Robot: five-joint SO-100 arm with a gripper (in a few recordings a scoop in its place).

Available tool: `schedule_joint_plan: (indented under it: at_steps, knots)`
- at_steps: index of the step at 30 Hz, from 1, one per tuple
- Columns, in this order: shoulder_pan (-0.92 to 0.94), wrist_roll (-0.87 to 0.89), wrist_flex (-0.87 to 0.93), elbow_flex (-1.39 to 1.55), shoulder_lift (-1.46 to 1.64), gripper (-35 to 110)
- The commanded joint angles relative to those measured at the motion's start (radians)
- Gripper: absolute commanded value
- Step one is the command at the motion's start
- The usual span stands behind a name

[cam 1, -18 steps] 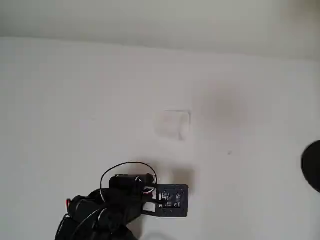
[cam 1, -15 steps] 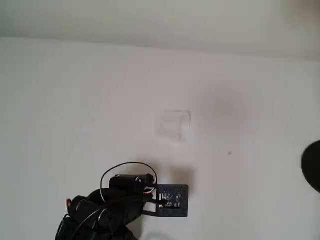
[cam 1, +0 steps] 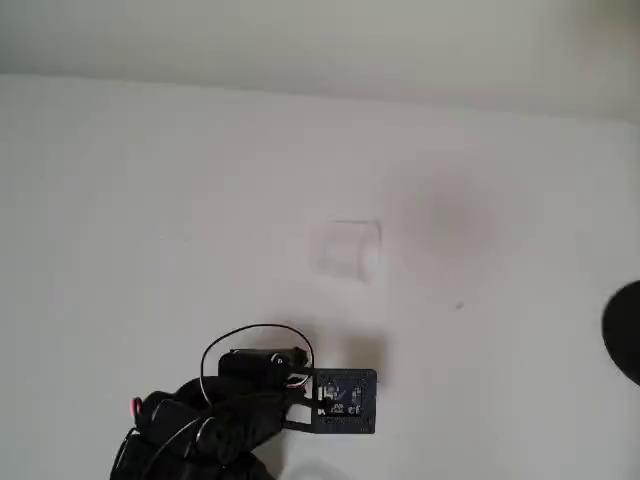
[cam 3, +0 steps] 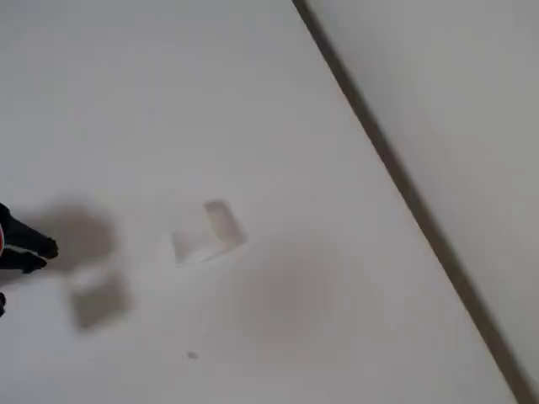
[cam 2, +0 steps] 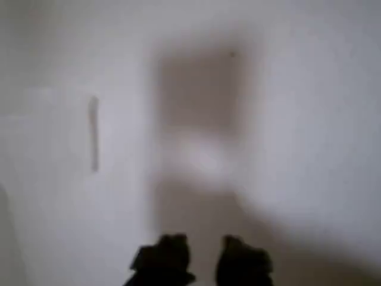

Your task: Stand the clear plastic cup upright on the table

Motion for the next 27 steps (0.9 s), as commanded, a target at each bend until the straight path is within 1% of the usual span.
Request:
schedule_joint_plan:
  at_steps: [1, 10, 14, 18, 22, 23, 25, 27]
  knots:
    - [-0.012, -0.012, -0.028, -0.005, 0.005, 8]
    - [-0.025, -0.023, -0.028, -0.005, 0.005, 8]
    - [-0.075, -0.067, -0.038, -0.002, 0.006, 11]
    - [-0.127, -0.152, -0.054, -0.023, 0.006, 14]
    - [-0.114, -0.160, -0.110, -0.069, -0.008, 24]
    - [-0.115, -0.163, -0.141, -0.077, -0.035, 28]
    - [-0.107, -0.166, -0.219, -0.124, -0.163, 36]
    - [-0.101, -0.152, -0.262, -0.236, -0.376, 41]
